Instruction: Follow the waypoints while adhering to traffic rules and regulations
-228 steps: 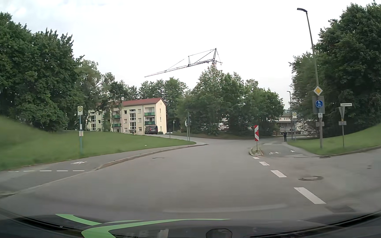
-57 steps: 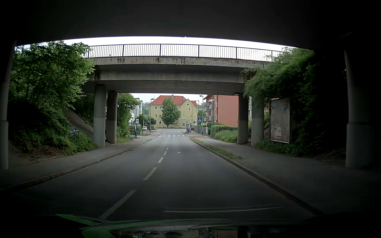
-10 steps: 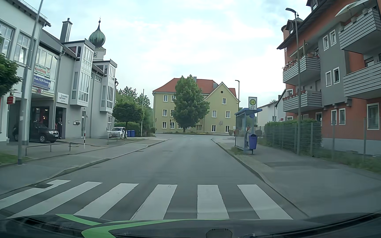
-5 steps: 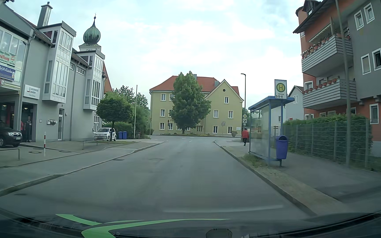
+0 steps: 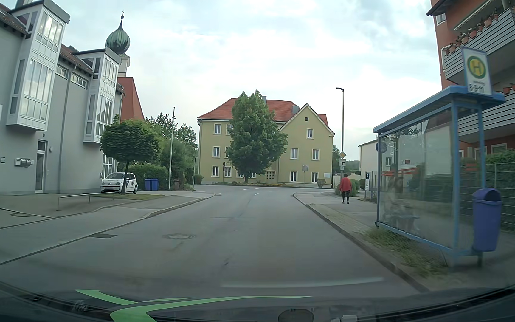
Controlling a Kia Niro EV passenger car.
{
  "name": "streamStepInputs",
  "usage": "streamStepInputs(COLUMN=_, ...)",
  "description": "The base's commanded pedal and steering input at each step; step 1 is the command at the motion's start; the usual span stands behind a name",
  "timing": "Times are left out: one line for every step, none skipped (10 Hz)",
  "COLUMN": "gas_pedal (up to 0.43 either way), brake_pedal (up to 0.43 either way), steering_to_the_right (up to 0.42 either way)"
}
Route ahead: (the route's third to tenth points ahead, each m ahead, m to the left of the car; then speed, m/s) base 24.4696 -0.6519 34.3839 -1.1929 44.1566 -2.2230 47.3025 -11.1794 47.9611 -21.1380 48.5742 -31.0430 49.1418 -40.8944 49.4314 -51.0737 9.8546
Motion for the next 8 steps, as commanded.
streamStepInputs(gas_pedal=0.0, brake_pedal=0.0, steering_to_the_right=0.002)
streamStepInputs(gas_pedal=0.02, brake_pedal=0.0, steering_to_the_right=0.002)
streamStepInputs(gas_pedal=0.02, brake_pedal=0.0, steering_to_the_right=0.002)
streamStepInputs(gas_pedal=0.02, brake_pedal=0.0, steering_to_the_right=0.004)
streamStepInputs(gas_pedal=0.028, brake_pedal=0.0, steering_to_the_right=0.004)
streamStepInputs(gas_pedal=0.028, brake_pedal=0.0, steering_to_the_right=0.004)
streamStepInputs(gas_pedal=0.028, brake_pedal=0.0, steering_to_the_right=0.004)
streamStepInputs(gas_pedal=0.028, brake_pedal=0.0, steering_to_the_right=0.004)
